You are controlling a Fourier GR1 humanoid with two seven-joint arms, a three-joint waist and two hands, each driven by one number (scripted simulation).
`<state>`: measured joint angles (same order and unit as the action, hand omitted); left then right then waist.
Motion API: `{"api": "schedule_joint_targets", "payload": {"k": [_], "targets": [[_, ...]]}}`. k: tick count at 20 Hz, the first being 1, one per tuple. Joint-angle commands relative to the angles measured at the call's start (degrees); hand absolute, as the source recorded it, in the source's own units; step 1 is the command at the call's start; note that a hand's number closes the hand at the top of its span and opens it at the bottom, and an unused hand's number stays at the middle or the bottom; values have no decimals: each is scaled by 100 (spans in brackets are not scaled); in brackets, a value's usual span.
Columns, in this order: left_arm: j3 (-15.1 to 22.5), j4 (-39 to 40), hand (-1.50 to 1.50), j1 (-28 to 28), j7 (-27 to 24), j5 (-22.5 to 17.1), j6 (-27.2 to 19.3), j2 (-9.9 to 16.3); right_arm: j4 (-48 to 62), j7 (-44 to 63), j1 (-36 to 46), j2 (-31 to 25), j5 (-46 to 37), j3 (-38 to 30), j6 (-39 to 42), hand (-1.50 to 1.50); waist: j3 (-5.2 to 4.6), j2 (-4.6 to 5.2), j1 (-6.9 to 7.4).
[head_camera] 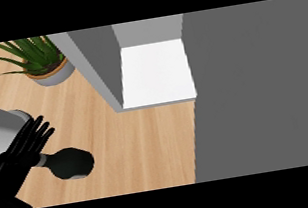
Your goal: Pick up the wine, place it into the cabinet and close the cabinet
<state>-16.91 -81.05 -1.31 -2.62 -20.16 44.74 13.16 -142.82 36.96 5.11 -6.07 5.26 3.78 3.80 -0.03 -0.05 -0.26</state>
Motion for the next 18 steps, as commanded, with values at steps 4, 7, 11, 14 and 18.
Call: {"api": "schedule_joint_targets", "payload": {"k": [4,7,11,14,18], "targets": [[119,851,-150,599,-630,756,-232,-171,-852,122,-548,120,453,124,128,-150,1,0,-43],[132,415,-150,134,-527,572,-60,-115,-951,-89,-929,199,399,166,183,-150,7,-10,-8],[278,1274,-150,203,-1579,1382,-86,-256,-869,250,-432,203,102,390,75,-150,-2,-1,-13],[18,1472,-150,394,-1416,1045,189,169,-940,447,-245,158,221,193,-24,-150,0,-3,-10],[93,1942,-150,521,-1562,1189,194,164,-645,714,333,114,176,132,-189,-150,-2,4,0]]}}
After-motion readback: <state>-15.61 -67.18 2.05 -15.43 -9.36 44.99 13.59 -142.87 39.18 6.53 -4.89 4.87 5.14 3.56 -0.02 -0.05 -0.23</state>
